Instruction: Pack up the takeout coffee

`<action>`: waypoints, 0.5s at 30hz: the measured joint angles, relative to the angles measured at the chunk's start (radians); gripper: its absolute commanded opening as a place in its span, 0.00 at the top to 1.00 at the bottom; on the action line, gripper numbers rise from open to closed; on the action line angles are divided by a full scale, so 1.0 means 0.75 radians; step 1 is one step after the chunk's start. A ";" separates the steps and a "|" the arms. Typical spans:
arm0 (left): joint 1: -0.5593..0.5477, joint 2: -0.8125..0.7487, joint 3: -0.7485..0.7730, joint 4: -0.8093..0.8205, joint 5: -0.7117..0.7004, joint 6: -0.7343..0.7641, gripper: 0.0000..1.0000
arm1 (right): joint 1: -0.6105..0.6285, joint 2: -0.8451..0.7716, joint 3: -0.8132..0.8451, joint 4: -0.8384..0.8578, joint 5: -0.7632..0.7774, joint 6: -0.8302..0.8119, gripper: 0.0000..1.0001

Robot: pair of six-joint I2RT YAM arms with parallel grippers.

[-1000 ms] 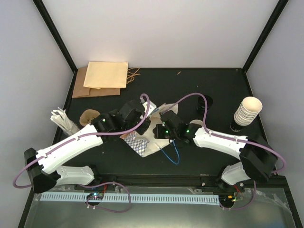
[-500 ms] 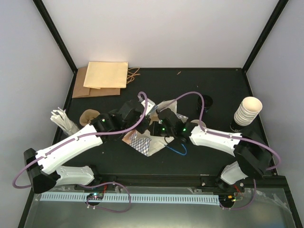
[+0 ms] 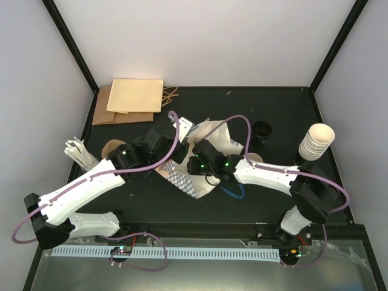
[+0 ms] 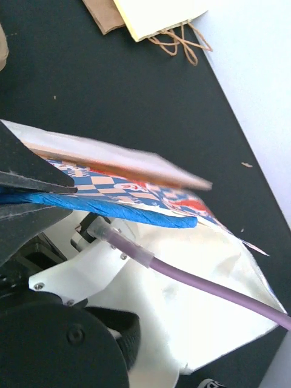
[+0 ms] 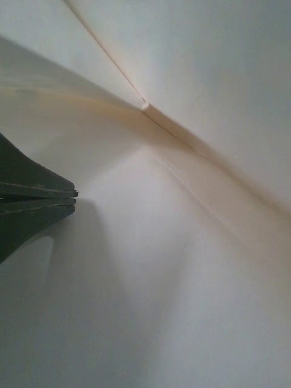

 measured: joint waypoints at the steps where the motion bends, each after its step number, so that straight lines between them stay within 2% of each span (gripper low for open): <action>1: 0.000 -0.002 0.012 0.000 -0.004 0.003 0.98 | 0.000 0.012 0.012 -0.012 0.009 0.004 0.99; 15: 0.000 -0.080 0.033 0.000 0.014 0.014 0.97 | -0.001 0.031 0.063 -0.048 0.055 0.022 0.99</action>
